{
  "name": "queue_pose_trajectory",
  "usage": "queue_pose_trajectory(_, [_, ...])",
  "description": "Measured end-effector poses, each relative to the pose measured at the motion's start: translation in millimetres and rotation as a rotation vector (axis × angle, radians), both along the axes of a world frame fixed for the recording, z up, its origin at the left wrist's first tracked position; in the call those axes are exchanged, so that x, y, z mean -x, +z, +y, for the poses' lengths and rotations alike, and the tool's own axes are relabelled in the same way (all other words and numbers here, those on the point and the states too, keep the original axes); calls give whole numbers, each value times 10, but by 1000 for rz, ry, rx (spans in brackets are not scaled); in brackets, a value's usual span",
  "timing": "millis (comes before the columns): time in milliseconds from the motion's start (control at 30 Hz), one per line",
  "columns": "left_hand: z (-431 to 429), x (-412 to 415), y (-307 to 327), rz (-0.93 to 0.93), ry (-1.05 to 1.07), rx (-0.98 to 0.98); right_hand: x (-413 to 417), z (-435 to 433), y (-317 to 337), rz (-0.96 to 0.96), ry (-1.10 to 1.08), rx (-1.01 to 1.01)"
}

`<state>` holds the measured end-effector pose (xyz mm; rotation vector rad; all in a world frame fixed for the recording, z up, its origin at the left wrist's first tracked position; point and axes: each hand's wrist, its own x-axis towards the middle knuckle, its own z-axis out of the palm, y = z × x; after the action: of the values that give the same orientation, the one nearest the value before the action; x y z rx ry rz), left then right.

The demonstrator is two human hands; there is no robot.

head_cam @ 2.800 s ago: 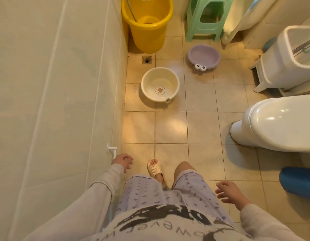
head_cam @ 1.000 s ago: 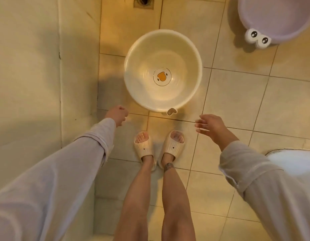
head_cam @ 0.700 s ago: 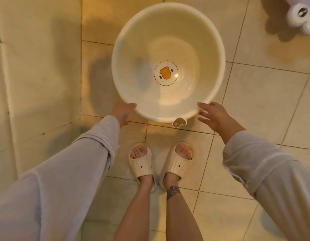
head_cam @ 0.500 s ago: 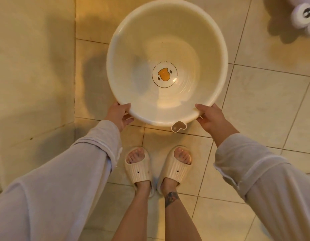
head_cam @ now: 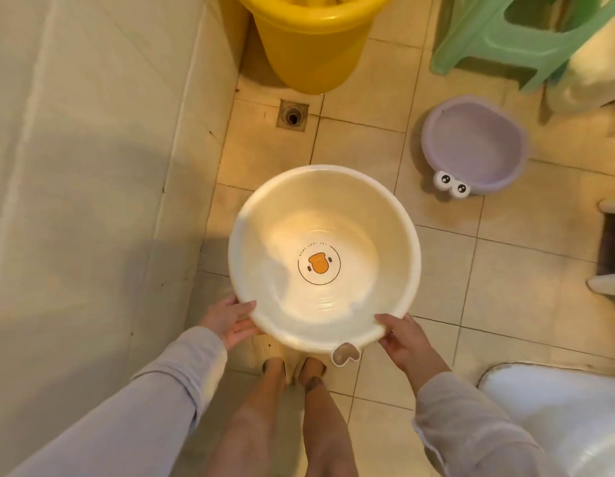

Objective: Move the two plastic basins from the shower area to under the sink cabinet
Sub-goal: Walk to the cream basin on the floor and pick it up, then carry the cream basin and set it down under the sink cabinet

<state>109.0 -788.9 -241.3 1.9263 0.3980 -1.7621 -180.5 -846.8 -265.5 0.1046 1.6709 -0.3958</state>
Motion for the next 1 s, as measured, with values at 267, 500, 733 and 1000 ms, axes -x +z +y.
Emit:
queue_pose_trajectory(267, [271, 436, 1784, -40, -44, 46, 375, 413, 1899, 72, -32, 120])
queue_pose_trajectory(500, [364, 621, 2528, -116, -222, 90, 531, 898, 2677, 83, -186, 230])
queue_pose_trajectory(733, [149, 659, 2656, -227, -525, 152, 497, 1283, 2955, 104, -351, 290])
queue_pose_trajectory(1000, [-99, 942, 2690, -131, -897, 248, 495, 1932, 3065, 210, -730, 334])
